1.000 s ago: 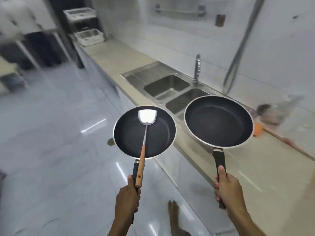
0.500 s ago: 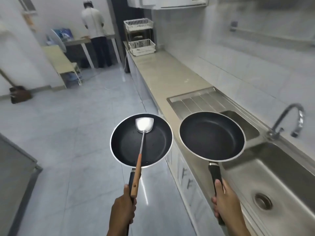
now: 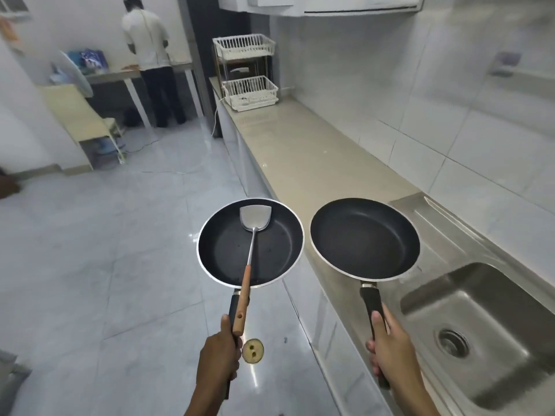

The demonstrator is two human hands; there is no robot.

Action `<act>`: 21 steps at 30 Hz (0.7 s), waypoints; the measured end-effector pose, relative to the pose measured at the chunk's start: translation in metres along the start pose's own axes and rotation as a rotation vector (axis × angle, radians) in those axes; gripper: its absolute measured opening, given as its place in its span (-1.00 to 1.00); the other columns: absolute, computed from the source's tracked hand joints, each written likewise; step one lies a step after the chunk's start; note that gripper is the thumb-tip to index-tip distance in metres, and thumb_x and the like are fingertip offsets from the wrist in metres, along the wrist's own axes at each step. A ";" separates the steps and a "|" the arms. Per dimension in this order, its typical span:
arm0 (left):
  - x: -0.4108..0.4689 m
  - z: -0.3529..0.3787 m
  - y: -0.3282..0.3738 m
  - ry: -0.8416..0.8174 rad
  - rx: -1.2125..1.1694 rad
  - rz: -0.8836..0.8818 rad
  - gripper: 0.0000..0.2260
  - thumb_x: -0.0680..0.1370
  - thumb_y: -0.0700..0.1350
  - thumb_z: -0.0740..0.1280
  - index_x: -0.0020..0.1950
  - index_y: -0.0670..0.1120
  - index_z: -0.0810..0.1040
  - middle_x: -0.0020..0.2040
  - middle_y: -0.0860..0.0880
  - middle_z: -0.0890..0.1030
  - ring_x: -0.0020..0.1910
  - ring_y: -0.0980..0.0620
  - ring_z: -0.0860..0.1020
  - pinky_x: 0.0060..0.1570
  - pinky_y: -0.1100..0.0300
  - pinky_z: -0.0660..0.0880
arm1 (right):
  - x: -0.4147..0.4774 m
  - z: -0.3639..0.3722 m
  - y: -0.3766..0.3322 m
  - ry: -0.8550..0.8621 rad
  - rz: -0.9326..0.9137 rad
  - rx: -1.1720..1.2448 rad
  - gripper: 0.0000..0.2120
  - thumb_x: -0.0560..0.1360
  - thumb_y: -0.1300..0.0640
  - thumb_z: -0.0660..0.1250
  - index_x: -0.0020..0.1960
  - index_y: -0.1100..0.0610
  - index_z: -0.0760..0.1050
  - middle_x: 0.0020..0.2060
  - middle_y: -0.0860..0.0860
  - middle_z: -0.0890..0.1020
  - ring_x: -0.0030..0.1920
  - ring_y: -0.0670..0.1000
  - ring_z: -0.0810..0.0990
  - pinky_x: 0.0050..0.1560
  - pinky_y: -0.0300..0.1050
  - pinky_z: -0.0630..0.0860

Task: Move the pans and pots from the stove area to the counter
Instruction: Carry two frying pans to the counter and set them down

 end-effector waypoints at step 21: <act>0.499 0.125 0.413 -0.177 0.295 0.250 -0.35 0.64 0.30 0.06 -0.35 -0.16 0.56 -0.50 -0.07 0.52 -0.52 -0.03 0.44 -0.52 0.20 0.34 | 0.424 0.253 -0.161 0.360 0.158 0.136 -0.66 0.70 -0.03 0.16 0.45 -0.19 0.42 -0.52 0.05 0.46 -0.62 0.03 0.34 -0.57 -0.13 0.38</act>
Point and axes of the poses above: each hand's wrist, its own x-axis towards the middle knuckle, its own z-axis out of the palm, y = z × x, the point moved 3 cm from there along x, towards the middle knuckle
